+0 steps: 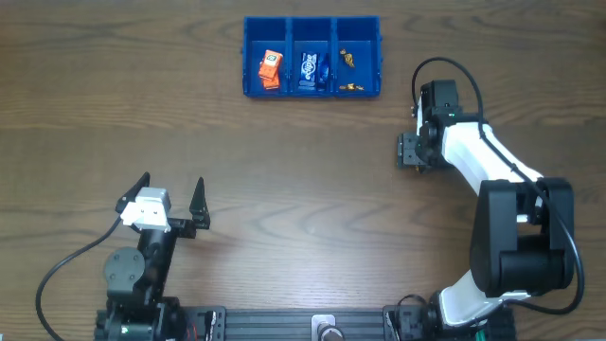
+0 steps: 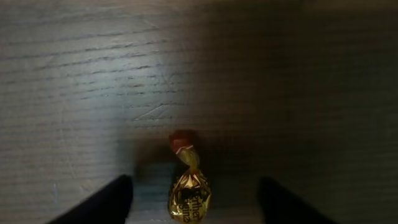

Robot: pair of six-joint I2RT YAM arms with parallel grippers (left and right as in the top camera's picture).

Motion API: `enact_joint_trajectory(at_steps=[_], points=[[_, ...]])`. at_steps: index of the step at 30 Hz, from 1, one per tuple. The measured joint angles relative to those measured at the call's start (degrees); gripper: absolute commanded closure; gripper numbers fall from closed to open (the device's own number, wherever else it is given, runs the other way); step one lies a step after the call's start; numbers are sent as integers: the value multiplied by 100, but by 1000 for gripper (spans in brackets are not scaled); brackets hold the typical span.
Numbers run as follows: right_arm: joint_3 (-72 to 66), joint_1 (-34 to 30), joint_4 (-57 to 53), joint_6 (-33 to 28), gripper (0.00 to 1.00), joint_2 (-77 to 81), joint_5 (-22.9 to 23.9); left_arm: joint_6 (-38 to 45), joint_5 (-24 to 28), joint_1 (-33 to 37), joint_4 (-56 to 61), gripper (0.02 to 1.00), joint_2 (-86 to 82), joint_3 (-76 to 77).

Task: Sort Candies Into Trays

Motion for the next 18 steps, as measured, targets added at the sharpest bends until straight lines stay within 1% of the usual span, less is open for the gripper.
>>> enact_joint_trajectory(at_steps=[18], points=[[0,0,20,11,570,37,-70,-2,-2,0,0,20,0,0]])
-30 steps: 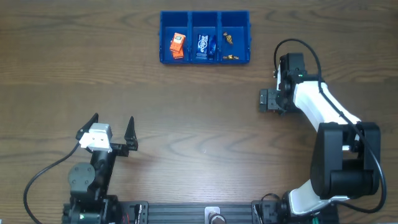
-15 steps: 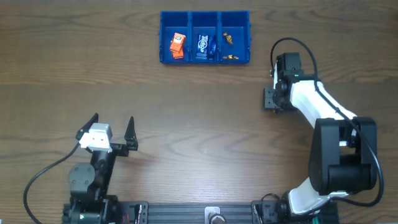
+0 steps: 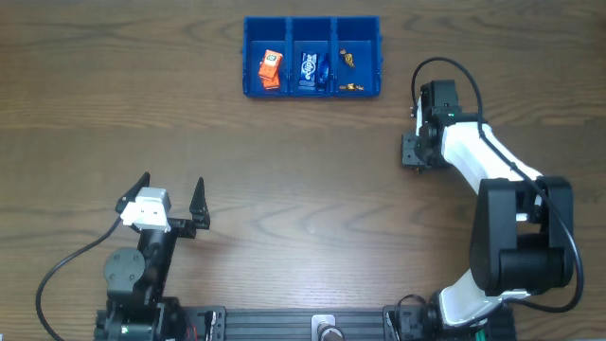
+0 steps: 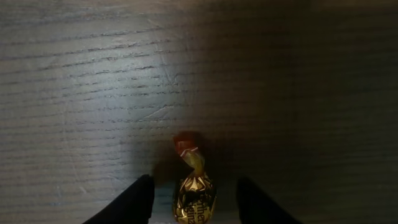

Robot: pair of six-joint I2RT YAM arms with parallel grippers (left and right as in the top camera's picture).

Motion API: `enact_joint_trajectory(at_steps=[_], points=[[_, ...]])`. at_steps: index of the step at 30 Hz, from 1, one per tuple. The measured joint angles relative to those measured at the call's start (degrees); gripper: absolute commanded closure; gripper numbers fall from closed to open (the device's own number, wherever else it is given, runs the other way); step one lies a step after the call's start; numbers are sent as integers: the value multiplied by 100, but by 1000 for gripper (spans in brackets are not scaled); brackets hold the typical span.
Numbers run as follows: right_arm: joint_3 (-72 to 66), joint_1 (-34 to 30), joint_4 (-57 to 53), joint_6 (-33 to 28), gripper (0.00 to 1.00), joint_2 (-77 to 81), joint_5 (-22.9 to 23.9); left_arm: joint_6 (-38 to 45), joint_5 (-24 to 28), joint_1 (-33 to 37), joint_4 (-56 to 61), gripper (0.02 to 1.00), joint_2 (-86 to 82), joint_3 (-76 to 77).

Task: Sort Candies Into Trays

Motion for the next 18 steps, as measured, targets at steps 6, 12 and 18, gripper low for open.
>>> enact_joint_trajectory(at_steps=[6,12,18], points=[[0,0,2,44,603,2,0,0,0,0,0,20,0,0],[0,0,17,63,636,87,-2,2,0,0,0,20,0,0],[0,0,22,87,737,98,-24,0,0,0,0,20,0,0]])
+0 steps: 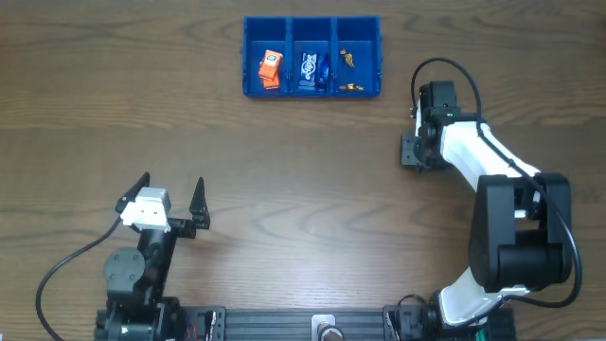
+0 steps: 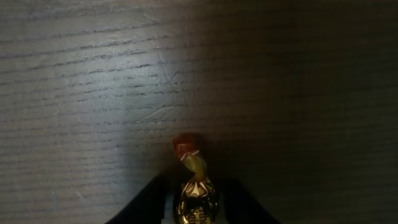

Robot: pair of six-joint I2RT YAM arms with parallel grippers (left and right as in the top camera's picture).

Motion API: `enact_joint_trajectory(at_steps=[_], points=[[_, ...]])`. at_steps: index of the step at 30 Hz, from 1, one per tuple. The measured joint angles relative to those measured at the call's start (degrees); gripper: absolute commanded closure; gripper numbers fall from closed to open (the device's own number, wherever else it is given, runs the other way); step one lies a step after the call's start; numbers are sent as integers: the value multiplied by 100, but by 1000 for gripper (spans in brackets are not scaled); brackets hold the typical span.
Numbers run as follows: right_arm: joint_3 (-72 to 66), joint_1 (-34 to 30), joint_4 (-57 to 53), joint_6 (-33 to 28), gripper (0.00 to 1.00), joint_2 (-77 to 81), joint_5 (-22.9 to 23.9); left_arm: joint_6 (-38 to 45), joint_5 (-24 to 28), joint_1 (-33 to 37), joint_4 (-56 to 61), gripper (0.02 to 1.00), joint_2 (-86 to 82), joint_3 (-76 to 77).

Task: Sort Candies Into Trays

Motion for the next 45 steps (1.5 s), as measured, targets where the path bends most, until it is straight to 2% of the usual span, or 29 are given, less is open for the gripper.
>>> enact_joint_trajectory(at_steps=[4,9,15,20,24,29,34,40,43,45], points=[[0,0,2,13,814,4,-17,0,0,0,0,20,0,0],[7,0,9,15,963,4,-17,2,2,0,0,20,0,0],[13,87,-188,46,963,-101,-13,0,0,0,0,20,0,0],[55,680,-317,332,965,-1587,-17,2,0,0,-2,20,2,0],[1311,901,-664,601,965,-2243,-11,2,2,0,0,20,0,0],[3788,1093,-970,686,965,-966,232,2,0,0,2,23,4,0],[6137,1276,-1742,704,965,1368,378,2,0,0,0,20,7,0],[6358,1318,-1801,706,965,2992,402,0,0,0,0,20,4,0],[6358,1325,-1683,706,783,3042,407,0,0,0,0,20,4,0],[6389,1344,-1543,715,564,3040,428,2,0,0,0,20,4,0]])
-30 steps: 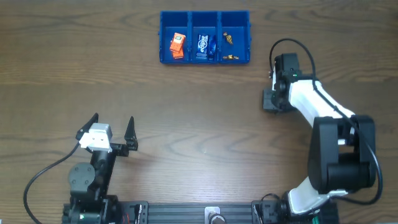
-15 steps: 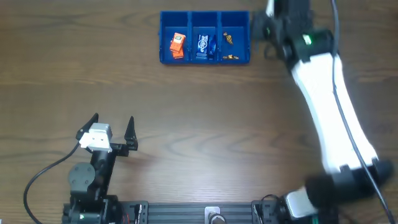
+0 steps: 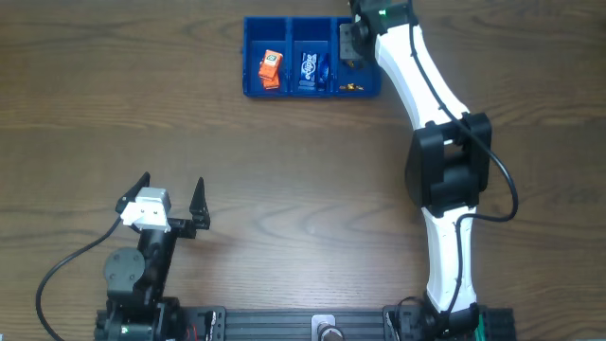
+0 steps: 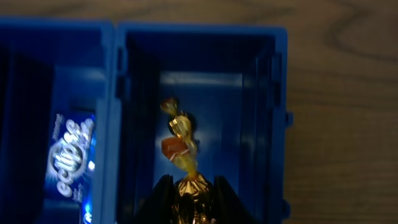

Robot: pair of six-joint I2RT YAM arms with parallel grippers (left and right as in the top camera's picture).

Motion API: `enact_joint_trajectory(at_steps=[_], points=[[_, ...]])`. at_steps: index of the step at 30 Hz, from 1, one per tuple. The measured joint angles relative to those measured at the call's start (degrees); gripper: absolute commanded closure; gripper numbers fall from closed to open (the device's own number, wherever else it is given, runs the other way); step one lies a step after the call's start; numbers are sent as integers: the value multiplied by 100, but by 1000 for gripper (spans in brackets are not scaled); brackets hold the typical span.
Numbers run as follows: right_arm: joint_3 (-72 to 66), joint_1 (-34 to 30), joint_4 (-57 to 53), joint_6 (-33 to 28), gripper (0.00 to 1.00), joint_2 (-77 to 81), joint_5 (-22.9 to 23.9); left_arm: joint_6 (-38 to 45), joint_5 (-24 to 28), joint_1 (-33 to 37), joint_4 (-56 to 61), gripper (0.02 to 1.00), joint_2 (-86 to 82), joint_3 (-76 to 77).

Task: Sort Candies Into Trays

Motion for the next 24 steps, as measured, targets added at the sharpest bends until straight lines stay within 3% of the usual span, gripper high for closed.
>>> enact_joint_trajectory(at_steps=[2,4,15,24], points=[[4,33,44,20,231,0,13,0,0,0,0,20,0,0],[4,61,87,42,1,0,15,0,0,0,0,20,0,0],[-87,-63,-330,-11,3,-424,2,-2,2,0,0,20,0,0],[-2142,-1032,101,-590,3,-4269,380,0,0,0,0,20,0,0]])
